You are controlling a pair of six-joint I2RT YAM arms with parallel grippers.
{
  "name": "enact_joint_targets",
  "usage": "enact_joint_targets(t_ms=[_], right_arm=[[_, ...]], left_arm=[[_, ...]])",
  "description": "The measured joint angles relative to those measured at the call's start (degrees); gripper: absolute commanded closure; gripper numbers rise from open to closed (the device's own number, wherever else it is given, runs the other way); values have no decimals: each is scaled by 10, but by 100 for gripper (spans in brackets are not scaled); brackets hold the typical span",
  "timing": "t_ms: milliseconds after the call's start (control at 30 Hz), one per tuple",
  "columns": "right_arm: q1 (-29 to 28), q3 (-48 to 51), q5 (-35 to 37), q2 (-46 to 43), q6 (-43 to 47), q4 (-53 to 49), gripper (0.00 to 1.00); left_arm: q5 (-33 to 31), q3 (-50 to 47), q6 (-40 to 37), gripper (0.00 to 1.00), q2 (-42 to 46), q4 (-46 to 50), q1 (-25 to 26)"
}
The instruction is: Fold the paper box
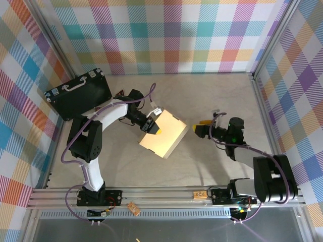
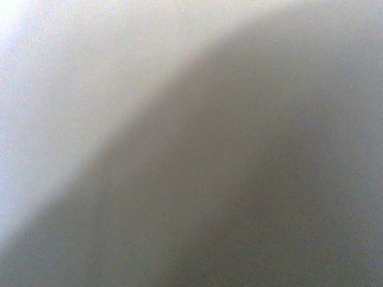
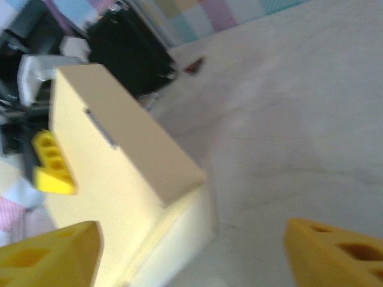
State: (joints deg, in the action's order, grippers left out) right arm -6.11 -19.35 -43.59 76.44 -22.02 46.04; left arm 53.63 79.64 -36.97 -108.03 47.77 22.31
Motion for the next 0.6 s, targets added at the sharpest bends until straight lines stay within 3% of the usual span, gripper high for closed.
enact_joint_targets(t_ms=[67,267,400,600], right_arm=[[0,-3,-24,63,-35,75,43],[18,-26,-46,224,-118,202,46],[21,-29,-73,235,-127,238,47],[-4,-72,-96,229,-94,219,66]], left_arm=[[10,0,-11,69,-5,2,-2],[28,0,-41,68,-12,13,-7],[29,3,-49,68,-15,18,-7],[34,8,-49,68,-22,23,-8]])
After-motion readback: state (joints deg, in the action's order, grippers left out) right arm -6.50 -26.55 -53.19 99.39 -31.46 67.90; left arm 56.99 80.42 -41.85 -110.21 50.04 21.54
